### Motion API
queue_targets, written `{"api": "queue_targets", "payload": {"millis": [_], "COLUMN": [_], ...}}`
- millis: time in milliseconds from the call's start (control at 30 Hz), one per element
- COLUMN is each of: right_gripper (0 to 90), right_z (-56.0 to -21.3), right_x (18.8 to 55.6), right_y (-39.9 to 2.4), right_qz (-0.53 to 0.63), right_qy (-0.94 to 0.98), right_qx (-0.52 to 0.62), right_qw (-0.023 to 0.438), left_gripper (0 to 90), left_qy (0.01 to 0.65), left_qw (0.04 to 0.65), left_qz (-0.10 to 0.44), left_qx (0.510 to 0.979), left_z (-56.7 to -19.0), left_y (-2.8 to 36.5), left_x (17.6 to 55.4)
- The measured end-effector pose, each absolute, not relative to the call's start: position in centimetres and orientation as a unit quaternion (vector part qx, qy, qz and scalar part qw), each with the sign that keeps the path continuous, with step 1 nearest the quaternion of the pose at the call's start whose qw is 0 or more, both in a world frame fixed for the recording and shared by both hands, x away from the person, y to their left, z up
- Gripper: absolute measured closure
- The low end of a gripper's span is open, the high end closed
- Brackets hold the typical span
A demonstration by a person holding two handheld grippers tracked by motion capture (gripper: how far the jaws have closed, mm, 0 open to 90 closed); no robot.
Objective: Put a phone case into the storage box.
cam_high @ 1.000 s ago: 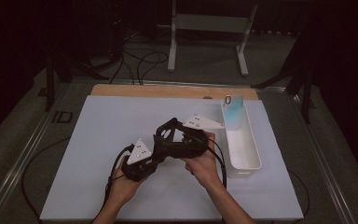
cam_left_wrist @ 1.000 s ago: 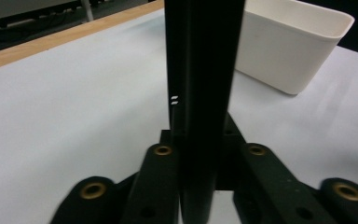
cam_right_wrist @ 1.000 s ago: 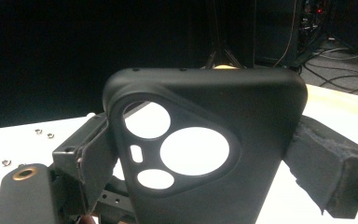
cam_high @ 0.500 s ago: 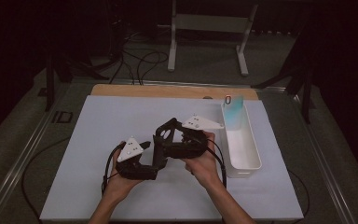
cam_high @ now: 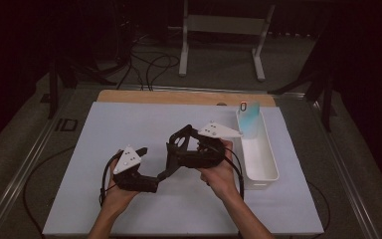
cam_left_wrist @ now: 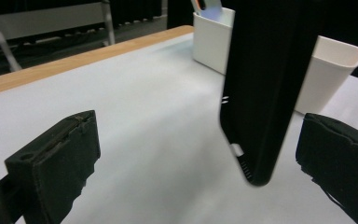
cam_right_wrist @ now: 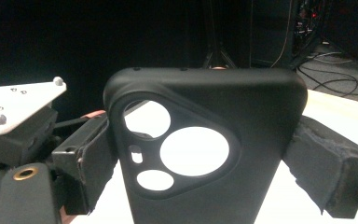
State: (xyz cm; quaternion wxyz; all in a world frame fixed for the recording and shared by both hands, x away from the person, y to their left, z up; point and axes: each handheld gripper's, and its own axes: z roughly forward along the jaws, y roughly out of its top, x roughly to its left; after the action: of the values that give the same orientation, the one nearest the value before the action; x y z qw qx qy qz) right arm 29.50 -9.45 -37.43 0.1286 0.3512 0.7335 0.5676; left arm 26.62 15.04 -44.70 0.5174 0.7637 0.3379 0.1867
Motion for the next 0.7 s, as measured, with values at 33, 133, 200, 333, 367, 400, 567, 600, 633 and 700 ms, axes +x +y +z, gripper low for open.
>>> {"api": "queue_targets", "payload": {"millis": [33, 133, 200, 333, 367, 400, 567, 600, 633, 700], "right_gripper": [14.2, 14.2, 14.2, 14.2, 14.2, 14.2, 14.1, 14.1, 14.1, 14.1], "right_z": [-37.4, -37.3, -37.3, -37.1, -37.1, -37.0, -36.9, -36.9, -36.9, -36.9], "right_x": [29.5, 29.5, 29.5, 29.6, 29.6, 29.6, 29.8, 29.8, 29.8, 29.9], "right_y": [-9.5, -9.8, -10.0, -10.3, -10.4, -10.5, -10.6, -10.6, -10.7, -10.7], "right_qz": [0.567, 0.566, 0.566, 0.566, 0.566, 0.565, 0.562, 0.561, 0.561, 0.560], "right_qy": [0.734, 0.733, 0.733, 0.730, 0.730, 0.730, 0.732, 0.732, 0.732, 0.733], "right_qx": [0.351, 0.353, 0.352, 0.355, 0.357, 0.356, 0.356, 0.356, 0.357, 0.358], "right_qw": [0.131, 0.133, 0.136, 0.139, 0.140, 0.142, 0.146, 0.147, 0.148, 0.149], "left_gripper": [0.4, 0.4, 0.4, 0.4, 0.4, 0.3, 0.4, 0.4, 0.4, 0.4], "left_qy": [0.340, 0.347, 0.355, 0.364, 0.368, 0.372, 0.378, 0.382, 0.383, 0.390], "left_qw": [0.518, 0.521, 0.516, 0.509, 0.507, 0.506, 0.499, 0.497, 0.496, 0.495], "left_qz": [0.191, 0.195, 0.200, 0.209, 0.211, 0.214, 0.248, 0.254, 0.259, 0.263], "left_qx": [0.761, 0.755, 0.753, 0.752, 0.750, 0.748, 0.739, 0.737, 0.735, 0.731], "left_z": [-44.8, -45.1, -45.6, -46.3, -46.4, -46.6, -47.2, -47.3, -47.4, -47.6], "left_y": [15.3, 16.3, 16.9, 18.0, 18.3, 18.6, 19.7, 19.9, 20.0, 20.4], "left_x": [26.6, 26.4, 26.3, 26.0, 25.9, 25.9, 25.4, 25.3, 25.3, 25.4]}}
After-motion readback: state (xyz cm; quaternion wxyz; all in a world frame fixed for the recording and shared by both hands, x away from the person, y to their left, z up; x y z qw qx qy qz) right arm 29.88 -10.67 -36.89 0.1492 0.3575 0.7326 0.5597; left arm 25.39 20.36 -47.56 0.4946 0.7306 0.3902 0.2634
